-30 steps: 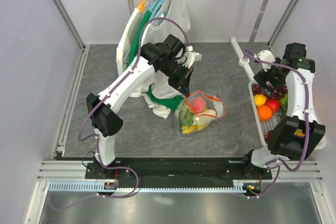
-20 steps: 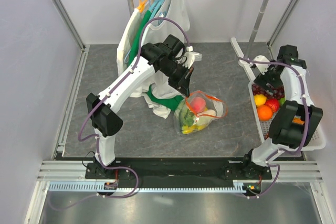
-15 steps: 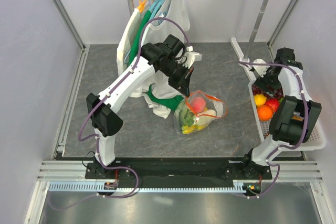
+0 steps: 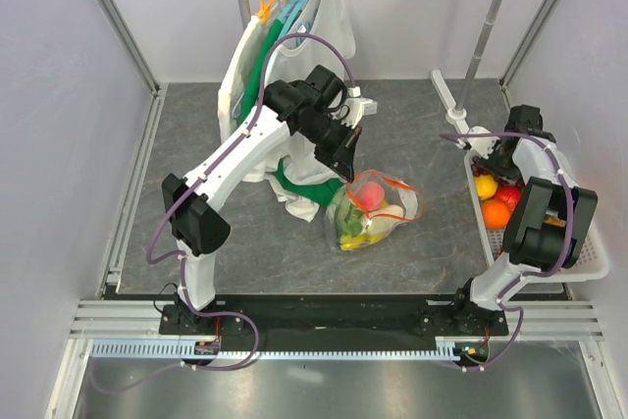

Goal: Place the food in the zip-top bag and seal the zipper
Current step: Pick up the fake fruit from the bin.

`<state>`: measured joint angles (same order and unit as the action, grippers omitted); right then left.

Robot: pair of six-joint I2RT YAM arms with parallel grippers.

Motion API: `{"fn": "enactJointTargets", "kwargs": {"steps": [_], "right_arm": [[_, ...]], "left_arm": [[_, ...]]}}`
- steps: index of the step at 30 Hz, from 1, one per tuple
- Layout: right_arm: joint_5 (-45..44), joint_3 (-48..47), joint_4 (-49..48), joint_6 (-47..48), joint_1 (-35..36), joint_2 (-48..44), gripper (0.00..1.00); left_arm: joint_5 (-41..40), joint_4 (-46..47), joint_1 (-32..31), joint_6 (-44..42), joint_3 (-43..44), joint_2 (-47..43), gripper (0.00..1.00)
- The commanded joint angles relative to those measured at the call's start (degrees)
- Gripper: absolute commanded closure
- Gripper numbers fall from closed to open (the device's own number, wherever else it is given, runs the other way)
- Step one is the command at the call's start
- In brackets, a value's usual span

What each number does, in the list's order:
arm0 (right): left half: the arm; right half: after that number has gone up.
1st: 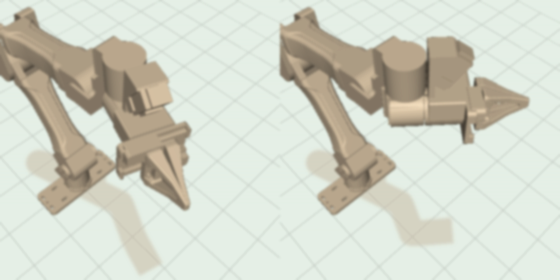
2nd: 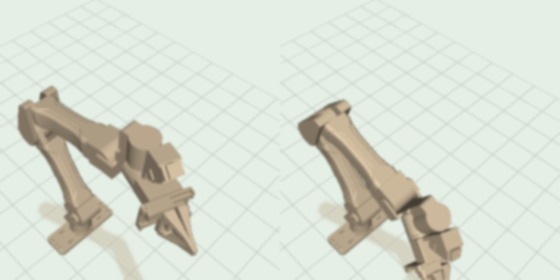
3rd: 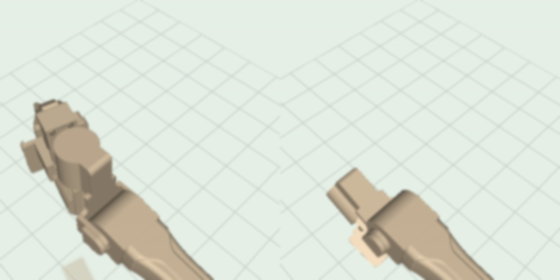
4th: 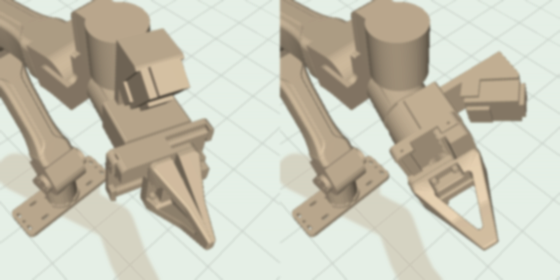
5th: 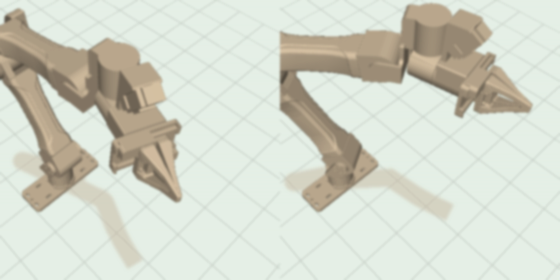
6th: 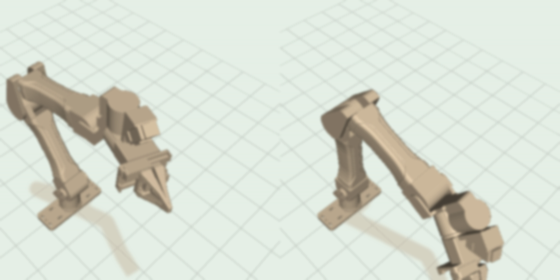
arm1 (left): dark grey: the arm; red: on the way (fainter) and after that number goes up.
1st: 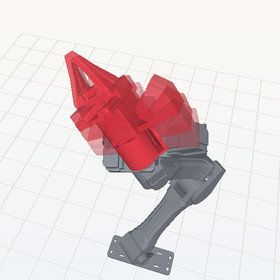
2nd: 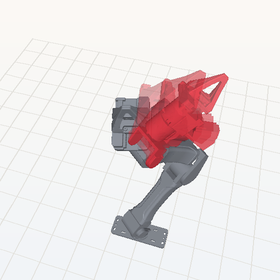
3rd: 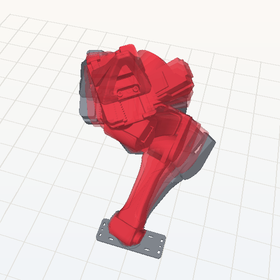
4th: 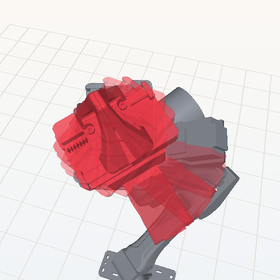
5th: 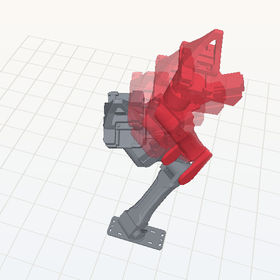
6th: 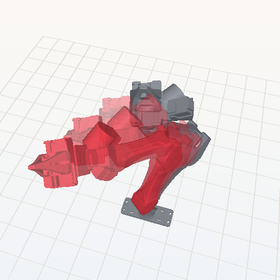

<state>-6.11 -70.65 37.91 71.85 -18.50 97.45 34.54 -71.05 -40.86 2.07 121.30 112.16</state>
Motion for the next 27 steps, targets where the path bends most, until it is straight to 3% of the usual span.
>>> {"fn": "enactJointTargets", "kwargs": {"steps": [1, 3, 4, 18, 21, 27], "right_arm": [[1.1, 2.3, -2.2, 0.0, 0.0, -2.2, 0.72], [1.5, 1.7, -1.9, -1.4, -0.2, -3.4, 0.98], [2.0, 0.2, -1.5, -1.8, -0.4, -3.8, 1.00], [16.6, -22.7, 20.3, -9.0, -1.9, -12.1, 1.00], [25.0, -29.5, 27.8, -11.7, -2.0, -14.1, 1.00], [50.2, -38.6, 43.2, -16.0, -0.8, -18.7, 1.00]], "left_arm": [[-0.6, -0.2, 0.2, -1.1, 1.6, 1.0, 0.98], [-0.6, -0.4, 0.2, -1.1, 1.8, 1.0, 0.98], [-0.7, -0.3, 0.3, -1.1, 1.9, 1.0, 0.98], [-0.1, -0.8, 0.5, -0.9, 2.3, 1.0, 0.98], [0.8, -0.8, 0.7, -0.6, 2.2, 1.5, 0.98], [3.5, -0.1, 1.5, 0.0, 2.5, 1.8, 0.98]]}}
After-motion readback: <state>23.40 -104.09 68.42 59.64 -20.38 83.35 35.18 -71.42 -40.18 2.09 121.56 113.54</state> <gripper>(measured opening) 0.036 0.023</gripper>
